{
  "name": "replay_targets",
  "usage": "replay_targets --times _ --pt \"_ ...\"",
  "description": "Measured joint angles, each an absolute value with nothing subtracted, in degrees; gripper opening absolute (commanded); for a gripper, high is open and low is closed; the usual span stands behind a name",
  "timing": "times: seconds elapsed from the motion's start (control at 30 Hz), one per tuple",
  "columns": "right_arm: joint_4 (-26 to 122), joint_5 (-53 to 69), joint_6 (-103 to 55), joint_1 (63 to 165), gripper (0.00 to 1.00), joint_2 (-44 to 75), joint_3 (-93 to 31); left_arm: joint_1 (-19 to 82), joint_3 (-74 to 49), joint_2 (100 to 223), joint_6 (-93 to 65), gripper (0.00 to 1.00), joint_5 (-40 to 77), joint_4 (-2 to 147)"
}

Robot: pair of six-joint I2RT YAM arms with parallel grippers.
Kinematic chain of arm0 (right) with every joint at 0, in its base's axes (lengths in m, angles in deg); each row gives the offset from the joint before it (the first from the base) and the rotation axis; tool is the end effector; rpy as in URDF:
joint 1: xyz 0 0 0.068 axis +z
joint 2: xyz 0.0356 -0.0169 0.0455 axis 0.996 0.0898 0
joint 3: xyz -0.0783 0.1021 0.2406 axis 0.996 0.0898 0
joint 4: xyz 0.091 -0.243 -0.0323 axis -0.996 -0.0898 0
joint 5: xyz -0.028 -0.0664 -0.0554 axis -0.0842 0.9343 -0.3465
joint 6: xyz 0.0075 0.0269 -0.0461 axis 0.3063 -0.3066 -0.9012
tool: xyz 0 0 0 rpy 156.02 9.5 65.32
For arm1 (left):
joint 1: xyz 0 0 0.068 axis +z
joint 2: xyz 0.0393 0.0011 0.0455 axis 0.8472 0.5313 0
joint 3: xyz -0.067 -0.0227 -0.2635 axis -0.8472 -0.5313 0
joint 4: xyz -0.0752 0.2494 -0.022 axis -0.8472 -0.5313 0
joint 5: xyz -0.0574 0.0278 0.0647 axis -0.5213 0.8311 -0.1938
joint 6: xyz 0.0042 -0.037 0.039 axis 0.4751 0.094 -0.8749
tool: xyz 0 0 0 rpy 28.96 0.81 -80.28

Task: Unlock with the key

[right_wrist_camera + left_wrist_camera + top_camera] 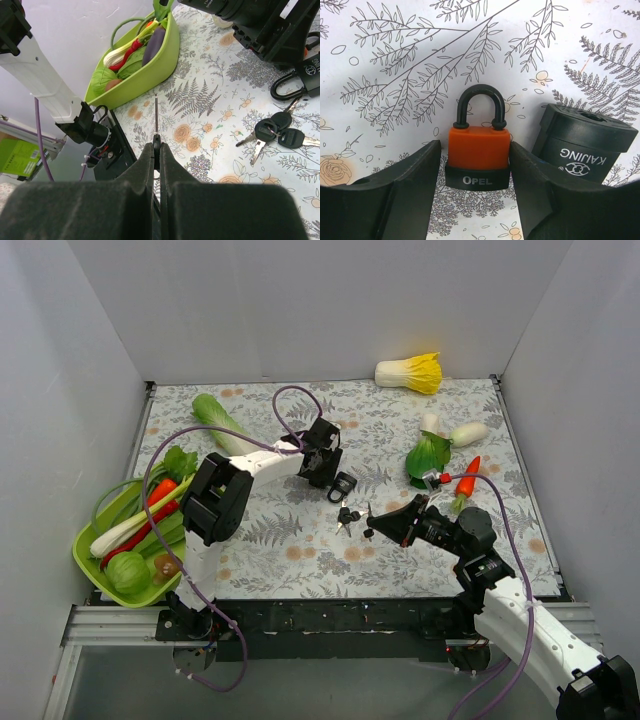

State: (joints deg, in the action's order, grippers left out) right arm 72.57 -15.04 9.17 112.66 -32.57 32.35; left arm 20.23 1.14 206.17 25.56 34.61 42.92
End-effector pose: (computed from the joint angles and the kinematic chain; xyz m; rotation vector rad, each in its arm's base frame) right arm 0.1271 0.0880 0.2320 -0.3032 1.6593 1.3256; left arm 0.3518 -0.2657 0.1609 -0.3512 2.6416 -0.3534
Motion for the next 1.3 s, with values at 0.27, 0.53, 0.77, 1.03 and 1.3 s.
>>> replay_targets --times 0.27,0.53,0.77,1.03,1.3 --pt "72.6 -14.9 9.2 112.7 0.01 -32.6 32.3 20.2 1.8 206.6 25.6 0.55 34.3 42.8" --pt "72.5 -14.7 9.2 112.7 0.01 -32.6 32.3 20.2 2.3 207.0 25.4 0.37 34.1 43.1" --pt "72.2 -14.1 9.1 112.7 0.01 -32.6 32.3 20.3 2.3 207.1 26.0 0.00 32.8 43.6" --pt "66.6 -11.8 5.8 113.2 0.01 -31.2 31.8 20.9 -0.9 204.9 30.1 0.00 28.0 46.8" --pt "60.4 -1.2 1.6 123.3 0.01 -23.0 24.8 23.1 -14.5 194.3 41.8 0.00 15.3 54.0"
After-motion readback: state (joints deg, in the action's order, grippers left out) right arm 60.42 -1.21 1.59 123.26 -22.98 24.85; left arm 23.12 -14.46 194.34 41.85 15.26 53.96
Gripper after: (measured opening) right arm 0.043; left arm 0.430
